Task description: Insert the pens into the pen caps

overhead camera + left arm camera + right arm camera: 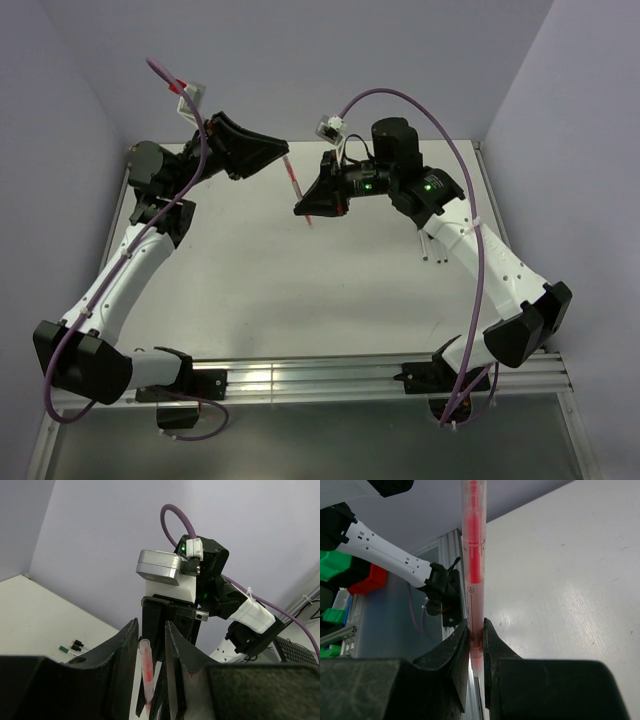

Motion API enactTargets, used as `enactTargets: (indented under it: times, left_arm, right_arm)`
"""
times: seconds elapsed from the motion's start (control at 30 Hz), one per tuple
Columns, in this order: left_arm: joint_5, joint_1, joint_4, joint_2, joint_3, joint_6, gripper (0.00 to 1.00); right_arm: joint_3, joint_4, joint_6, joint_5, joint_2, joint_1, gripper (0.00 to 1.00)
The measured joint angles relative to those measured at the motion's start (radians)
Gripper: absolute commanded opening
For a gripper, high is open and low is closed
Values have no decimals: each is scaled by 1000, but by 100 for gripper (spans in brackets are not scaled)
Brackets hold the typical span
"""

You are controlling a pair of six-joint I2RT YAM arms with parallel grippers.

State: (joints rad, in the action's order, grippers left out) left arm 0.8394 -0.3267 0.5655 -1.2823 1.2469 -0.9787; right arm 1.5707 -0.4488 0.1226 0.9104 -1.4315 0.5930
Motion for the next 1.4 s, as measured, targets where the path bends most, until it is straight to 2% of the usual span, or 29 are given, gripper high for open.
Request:
enactTargets:
  times: [0.23,0.37,0.53,1.0,1.4]
  left_arm:
    - [13,0,21,-18,-18,-37,32]
    - [20,0,29,-25,-22,-50,14]
    - [19,-2,64,-25,-48,-64,1]
    - [5,-10,100,-13,-145,-81,0]
    - [-90,-44,222,42,-299,-92,0]
  right_arm:
    - [0,0,7,7,-14,0,0]
    - [0,0,7,16,-18,0,0]
    - [0,-8,8,20,-19,0,0]
    - [0,-100,15,23,-39,0,0]
    - [18,-210,19,27,-48,7,0]
